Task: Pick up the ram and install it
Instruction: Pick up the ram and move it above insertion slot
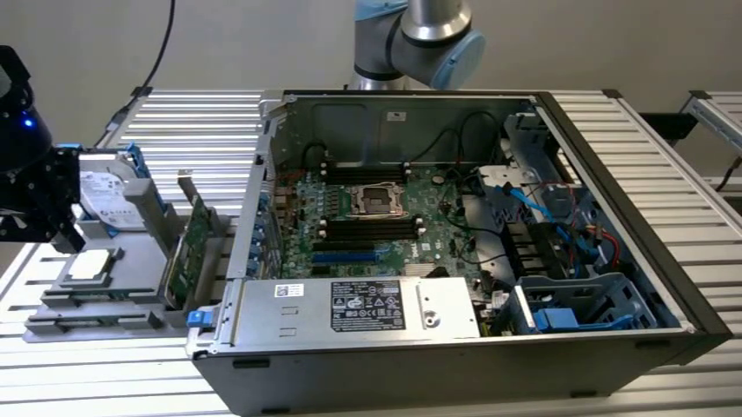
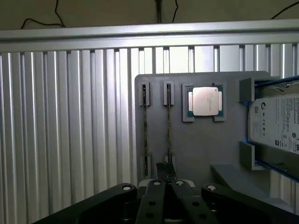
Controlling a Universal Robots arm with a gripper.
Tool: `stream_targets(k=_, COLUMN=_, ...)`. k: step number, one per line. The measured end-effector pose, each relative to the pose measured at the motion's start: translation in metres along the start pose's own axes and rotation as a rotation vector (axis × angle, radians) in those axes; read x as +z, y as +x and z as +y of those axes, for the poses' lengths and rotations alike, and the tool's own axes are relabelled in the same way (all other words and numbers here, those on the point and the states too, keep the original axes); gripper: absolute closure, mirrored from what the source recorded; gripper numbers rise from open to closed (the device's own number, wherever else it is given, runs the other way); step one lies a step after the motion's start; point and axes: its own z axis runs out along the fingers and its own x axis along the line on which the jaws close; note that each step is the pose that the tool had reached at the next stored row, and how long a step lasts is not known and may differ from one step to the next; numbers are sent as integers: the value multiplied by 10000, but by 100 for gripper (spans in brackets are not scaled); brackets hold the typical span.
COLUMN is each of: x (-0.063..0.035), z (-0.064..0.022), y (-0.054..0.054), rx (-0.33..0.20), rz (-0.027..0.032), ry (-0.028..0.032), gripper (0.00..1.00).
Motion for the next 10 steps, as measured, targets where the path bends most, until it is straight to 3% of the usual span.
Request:
stream_targets(k=4, x=-1, z=0, y=0, rx=-1, rz=1, ry=-1, gripper=88)
stream_targets(k=6, x=-1, z=0, y=0, rx=-1, rz=1, ry=-1, gripper=78)
stream_targets(k=8, x=1, z=0, y=6, rx=-2, rz=3, ry=-2, gripper=78)
stream_targets(k=9, x=19, z=0, y=10, rx=-7, rz=0, ry=0, gripper=70)
stream_targets(k=10, x=37, z=2, y=13, rx=-11, rz=1, ry=0, gripper=70)
